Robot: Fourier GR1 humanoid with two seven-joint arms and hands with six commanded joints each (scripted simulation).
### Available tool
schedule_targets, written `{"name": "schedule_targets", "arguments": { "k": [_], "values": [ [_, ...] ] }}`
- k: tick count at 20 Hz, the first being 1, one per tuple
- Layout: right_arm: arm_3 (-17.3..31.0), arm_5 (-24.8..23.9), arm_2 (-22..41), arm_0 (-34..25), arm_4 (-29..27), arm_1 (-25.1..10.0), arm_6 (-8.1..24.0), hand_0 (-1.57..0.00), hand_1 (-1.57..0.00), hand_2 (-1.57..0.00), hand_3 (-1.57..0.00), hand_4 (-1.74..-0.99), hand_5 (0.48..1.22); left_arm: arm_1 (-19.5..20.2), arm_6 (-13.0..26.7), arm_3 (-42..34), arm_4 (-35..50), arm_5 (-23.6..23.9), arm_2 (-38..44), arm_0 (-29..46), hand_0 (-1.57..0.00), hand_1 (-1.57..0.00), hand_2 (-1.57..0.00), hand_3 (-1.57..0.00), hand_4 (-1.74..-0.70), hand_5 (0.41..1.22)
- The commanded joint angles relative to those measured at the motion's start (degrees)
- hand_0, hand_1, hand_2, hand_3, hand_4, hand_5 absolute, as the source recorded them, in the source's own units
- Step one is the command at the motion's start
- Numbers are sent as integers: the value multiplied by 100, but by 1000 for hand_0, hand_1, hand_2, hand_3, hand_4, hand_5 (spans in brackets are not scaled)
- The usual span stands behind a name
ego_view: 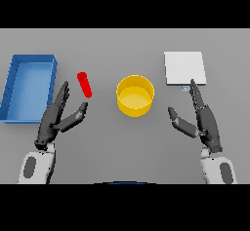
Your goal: Pick up the red beaker and tilt it to pour out 1 green nut into yellow bowl. Pick up the yellow bowl and place it on the metallic measuring scale.
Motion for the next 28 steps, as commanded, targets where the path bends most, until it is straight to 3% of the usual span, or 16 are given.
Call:
{"name": "schedule_targets", "arguments": {
  "k": [1, 6, 10, 15, 19, 25, 26, 28],
  "values": [
    [-3, 32, -4, 31, -42, 4, -34, 1, 1, 1, 1, -1209, 627, -24, -150, 259, -16, 23, 43, -132, 1, 1, 1, 1, -1169, 648],
    [23, 22, 5, -25, -49, 55, 18, 1, 1, 1, 1, -1229, 626, 20, -489, 1493, 25, -21, 329, -1062, 1, 1, 1, 1, -1178, 637],
    [1, 11, 20, 58, 34, 2, -78, 1, 1, 1, 1, -1218, 626, -12, -744, 1889, 4, -30, 367, -1486, 1, 1, 1, 1, -1197, 646],
    [-29, 98, -26, 62, -137, 22, -5, 1, 1, 1, 1, -1231, 633, -45, -606, 2673, -243, 202, 439, -2193, 1, 1, 1, 1, -1197, 663],
    [-79, 26, -34, 5, -97, 35, 100, 1, 1, 1, 1, -1240, 639, -78, -769, 3146, -273, 319, 547, -2460, 1, 1, 1, 1, -1207, 673],
    [-66, 21, -73, 65, -107, 0, 42, 1, 1, 1, 1, -1246, 646, -286, -1545, 3902, 65, 383, 942, -2845, 1, 1, -6, 1, -1303, 719],
    [-87, 29, -50, 75, -123, 35, 37, 1, 1, 1, 1, -1244, 644, -302, -1585, 4038, 99, 363, 985, -2879, -4, -7, -54, -37, -1328, 738],
    [-197, 58, -57, 135, -142, -15, 21, 1, 1, 1, 1, -1240, 645, -320, -1779, 4270, 145, 440, 1106, -3016, -207, -230, -287, -254, -1401, 787]
  ]
}}
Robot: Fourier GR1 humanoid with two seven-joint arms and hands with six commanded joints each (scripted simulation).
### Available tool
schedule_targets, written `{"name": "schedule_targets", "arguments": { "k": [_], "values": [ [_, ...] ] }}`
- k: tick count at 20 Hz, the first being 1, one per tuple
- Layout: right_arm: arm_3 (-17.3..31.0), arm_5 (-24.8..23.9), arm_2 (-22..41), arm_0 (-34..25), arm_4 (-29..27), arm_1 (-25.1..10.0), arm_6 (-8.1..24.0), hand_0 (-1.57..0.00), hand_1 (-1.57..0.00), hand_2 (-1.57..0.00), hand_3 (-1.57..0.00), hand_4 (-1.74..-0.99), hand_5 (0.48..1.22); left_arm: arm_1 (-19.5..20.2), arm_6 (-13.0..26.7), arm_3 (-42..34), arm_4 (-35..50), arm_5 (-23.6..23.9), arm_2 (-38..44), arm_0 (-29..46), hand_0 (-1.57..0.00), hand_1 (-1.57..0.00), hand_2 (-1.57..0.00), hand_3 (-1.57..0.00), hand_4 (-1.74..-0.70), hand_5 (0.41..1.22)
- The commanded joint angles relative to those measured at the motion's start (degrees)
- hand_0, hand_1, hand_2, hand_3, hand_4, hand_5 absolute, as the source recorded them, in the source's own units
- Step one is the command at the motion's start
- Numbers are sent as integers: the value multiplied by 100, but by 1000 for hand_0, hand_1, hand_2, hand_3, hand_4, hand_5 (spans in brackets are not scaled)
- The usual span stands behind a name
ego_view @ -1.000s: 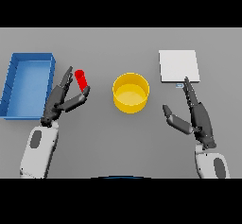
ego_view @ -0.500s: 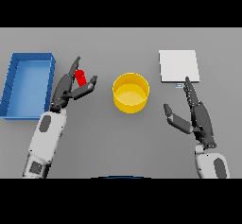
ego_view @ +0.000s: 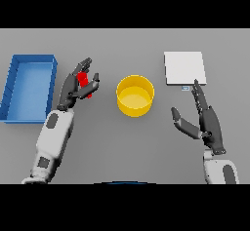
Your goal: Pick up the red beaker and tilt it to pour out 1 green nut into yellow bowl. Pick up the yellow bowl and place it on the metallic measuring scale.
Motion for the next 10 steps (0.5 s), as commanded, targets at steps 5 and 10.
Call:
{"name": "schedule_targets", "arguments": {
  "k": [5, 10],
  "values": [
    [98, -33, -25, -14, 24, 6, 91, 1, 1, 1, 1, -1239, 648, -104, -7, 202, -479, 586, -162, -183, -1049, -1067, -1106, -1058, -1589, 1079],
    [63, 30, -32, 20, -88, 33, -33, 1, 1, 1, 1, -1255, 644, -93, -33, 72, -444, 476, -224, -79, -1400, -1406, -1419, -1357, -1542, 1174]
  ]
}}
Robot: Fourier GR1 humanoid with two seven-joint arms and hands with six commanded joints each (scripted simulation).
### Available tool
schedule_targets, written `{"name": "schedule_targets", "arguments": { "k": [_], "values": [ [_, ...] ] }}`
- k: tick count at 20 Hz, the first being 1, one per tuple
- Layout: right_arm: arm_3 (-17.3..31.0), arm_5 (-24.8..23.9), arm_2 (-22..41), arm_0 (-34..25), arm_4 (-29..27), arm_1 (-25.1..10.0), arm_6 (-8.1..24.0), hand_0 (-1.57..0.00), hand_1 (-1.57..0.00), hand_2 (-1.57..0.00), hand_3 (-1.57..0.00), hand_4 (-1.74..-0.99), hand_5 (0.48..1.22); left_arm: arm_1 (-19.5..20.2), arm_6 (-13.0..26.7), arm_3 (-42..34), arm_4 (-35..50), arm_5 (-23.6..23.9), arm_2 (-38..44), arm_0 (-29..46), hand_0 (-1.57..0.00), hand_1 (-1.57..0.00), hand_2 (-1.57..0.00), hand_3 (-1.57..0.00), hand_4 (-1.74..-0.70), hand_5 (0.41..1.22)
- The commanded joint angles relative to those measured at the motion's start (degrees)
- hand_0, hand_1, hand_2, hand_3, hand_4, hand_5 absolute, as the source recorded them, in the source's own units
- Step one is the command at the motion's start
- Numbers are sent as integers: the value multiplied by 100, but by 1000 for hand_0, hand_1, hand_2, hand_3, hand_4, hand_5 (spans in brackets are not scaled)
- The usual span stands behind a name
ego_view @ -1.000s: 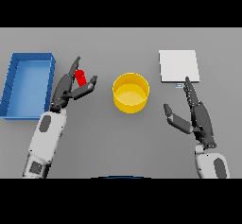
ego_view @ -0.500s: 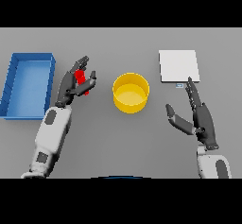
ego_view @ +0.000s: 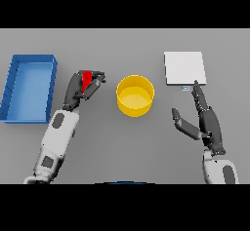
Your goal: Pick up the red beaker and tilt it to pour out 1 green nut into yellow bowl. Pick up the yellow bowl and place it on the metallic measuring scale.
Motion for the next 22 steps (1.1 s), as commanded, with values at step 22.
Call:
{"name": "schedule_targets", "arguments": {
  "k": [22],
  "values": [
    [29, -147, 78, -53, 377, -95, -47, 1, 1, 1, 1, -1190, 658, 1095, 1012, -1086, -647, -851, -1180, -687, -1567, -1567, -1568, -1566, -1737, 1120]
  ]
}}
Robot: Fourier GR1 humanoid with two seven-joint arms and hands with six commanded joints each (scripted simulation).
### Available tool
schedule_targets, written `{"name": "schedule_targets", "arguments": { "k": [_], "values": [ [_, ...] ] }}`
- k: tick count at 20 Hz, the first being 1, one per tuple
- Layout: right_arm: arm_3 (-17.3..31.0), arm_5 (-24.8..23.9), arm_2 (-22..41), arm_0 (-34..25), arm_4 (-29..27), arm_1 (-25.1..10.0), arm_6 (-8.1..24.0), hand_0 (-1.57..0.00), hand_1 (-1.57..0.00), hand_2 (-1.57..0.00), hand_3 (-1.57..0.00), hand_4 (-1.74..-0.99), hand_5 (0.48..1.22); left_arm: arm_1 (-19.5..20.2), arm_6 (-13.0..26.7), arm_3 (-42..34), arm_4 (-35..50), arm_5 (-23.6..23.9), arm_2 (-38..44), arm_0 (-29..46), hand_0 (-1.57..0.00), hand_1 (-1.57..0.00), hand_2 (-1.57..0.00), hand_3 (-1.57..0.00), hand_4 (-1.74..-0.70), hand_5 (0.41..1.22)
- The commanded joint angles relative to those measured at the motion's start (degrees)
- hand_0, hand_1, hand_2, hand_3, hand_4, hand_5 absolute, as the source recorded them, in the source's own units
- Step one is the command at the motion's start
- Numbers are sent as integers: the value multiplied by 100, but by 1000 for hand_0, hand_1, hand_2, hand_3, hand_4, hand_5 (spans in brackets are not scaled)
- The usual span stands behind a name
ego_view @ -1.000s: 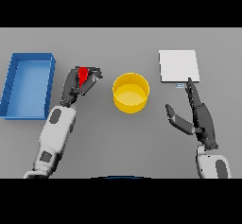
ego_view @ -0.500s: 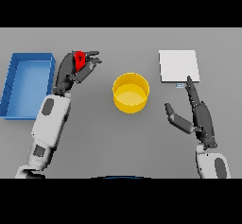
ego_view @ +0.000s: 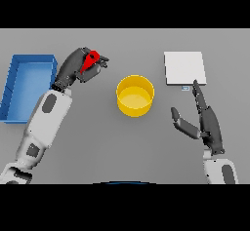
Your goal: Pick up the red beaker and tilt it to pour out 1 green nut into yellow bowl. Pick up the yellow bowl and place it on the metallic measuring scale.
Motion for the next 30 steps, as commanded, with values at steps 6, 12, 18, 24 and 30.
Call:
{"name": "schedule_targets", "arguments": {
  "k": [6, 12, 18, 24, 30],
  "values": [
    [-71, 74, 42, 44, -50, 30, 98, 1, 1, 1, 1, -1182, 668, 370, 656, 65, -1070, -385, -1051, -631, -1570, -1570, -1570, -1570, -1740, 1147],
    [-153, 74, -15, 18, -120, 12, 251, 1, 1, 1, 1, -1191, 675, 564, 936, 431, -2218, -986, -2266, -1328, -1571, -1571, -1571, -1571, -1689, 1202],
    [-111, 146, 18, 156, -329, 212, 198, 1, 1, 1, 1, -1202, 651, 646, 588, 897, -3174, -1682, -3105, -2144, -1571, -1571, -1571, -1332, -1718, 1216],
    [-60, -25, -7, 71, -145, 197, 174, 1, 1, 1, 1, -1214, 600, 488, -88, 1324, -3843, -1907, -3767, -2674, -1571, -1571, -1571, -1480, -1729, 1220],
    [-51, -123, 4, 70, -64, 237, 35, 1, 1, 1, 1, -1160, 569, 571, -567, 1476, -4634, -1864, -4462, -3107, -1571, -1571, -1571, -1547, -1737, 1221]
  ]
}}
